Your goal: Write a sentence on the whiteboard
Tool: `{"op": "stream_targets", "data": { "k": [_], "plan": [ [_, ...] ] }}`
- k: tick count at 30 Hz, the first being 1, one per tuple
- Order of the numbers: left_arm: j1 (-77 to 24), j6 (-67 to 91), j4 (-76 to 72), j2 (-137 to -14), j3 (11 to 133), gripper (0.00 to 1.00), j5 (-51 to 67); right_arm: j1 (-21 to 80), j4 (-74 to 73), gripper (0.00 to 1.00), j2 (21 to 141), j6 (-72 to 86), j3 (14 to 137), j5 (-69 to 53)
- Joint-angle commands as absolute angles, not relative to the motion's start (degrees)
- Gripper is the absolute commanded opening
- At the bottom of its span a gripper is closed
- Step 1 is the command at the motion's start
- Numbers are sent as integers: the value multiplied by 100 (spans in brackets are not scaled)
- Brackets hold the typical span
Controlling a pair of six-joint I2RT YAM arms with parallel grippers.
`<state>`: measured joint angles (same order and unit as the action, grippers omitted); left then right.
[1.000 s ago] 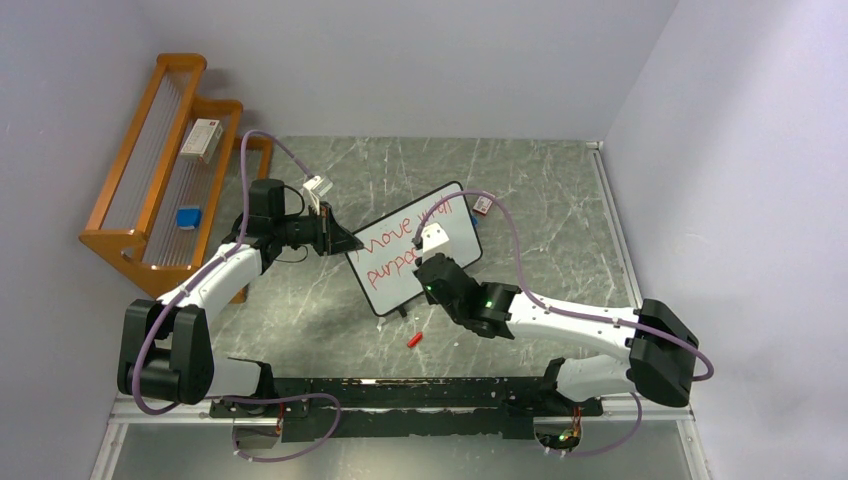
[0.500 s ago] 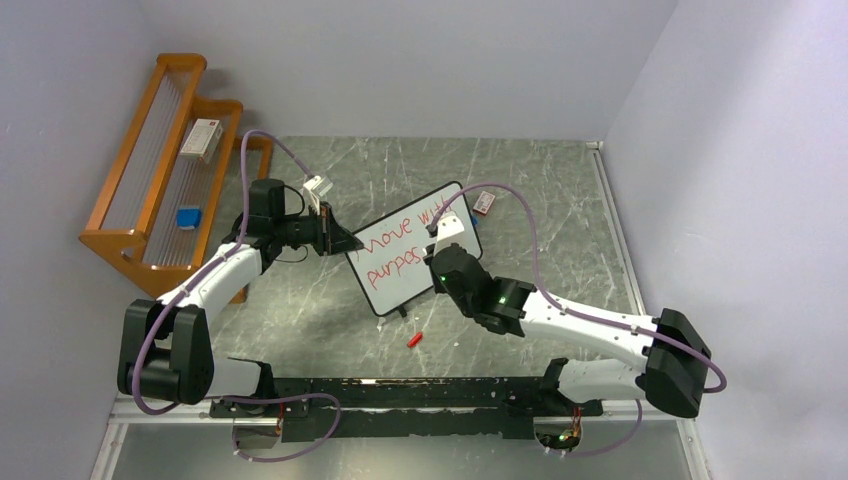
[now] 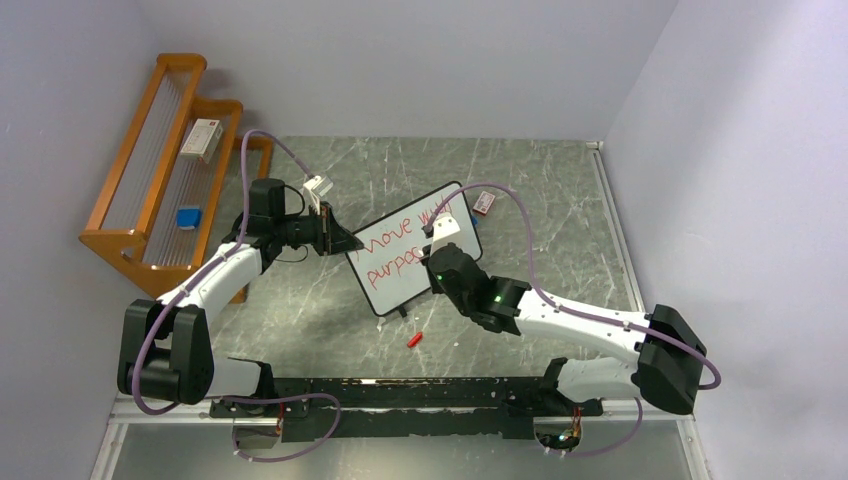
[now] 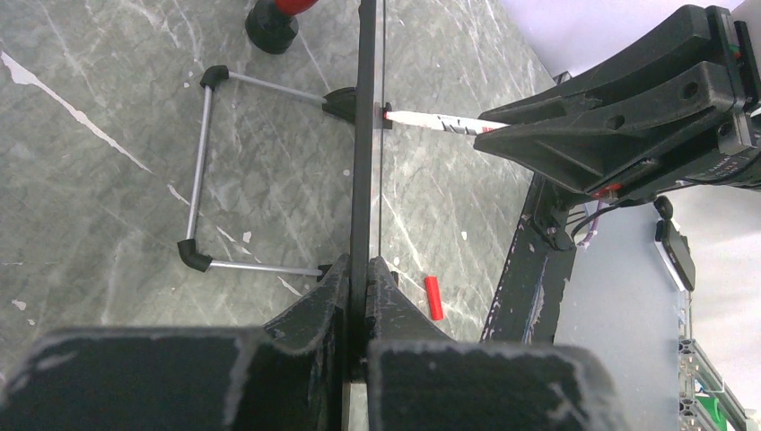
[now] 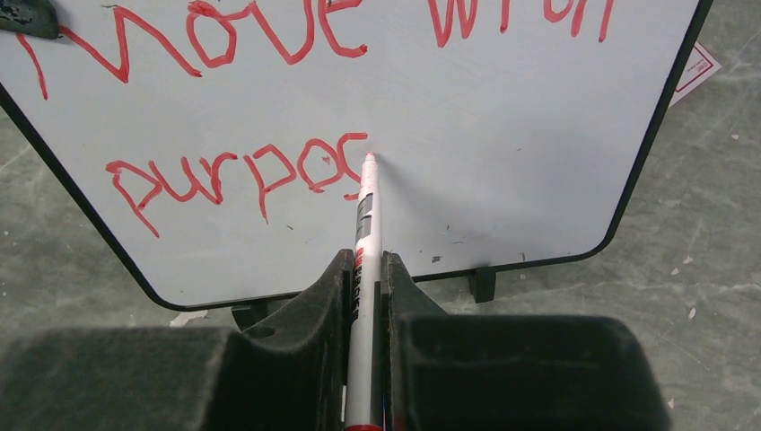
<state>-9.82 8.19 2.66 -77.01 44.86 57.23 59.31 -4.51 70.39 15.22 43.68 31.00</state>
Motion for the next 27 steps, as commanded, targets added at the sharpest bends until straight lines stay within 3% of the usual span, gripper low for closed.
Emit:
{"op": "stream_targets", "data": {
  "k": [1, 27],
  "plan": [
    [-1079, 554, 845, -7954, 4368, 5, 5186, 5878, -360, 0, 7081, 1515, 4311, 3101],
    [-1081, 542, 855, -7963, 4369, 5, 5203, 5645, -468, 0, 7040, 1472, 4258, 3344]
  ]
}}
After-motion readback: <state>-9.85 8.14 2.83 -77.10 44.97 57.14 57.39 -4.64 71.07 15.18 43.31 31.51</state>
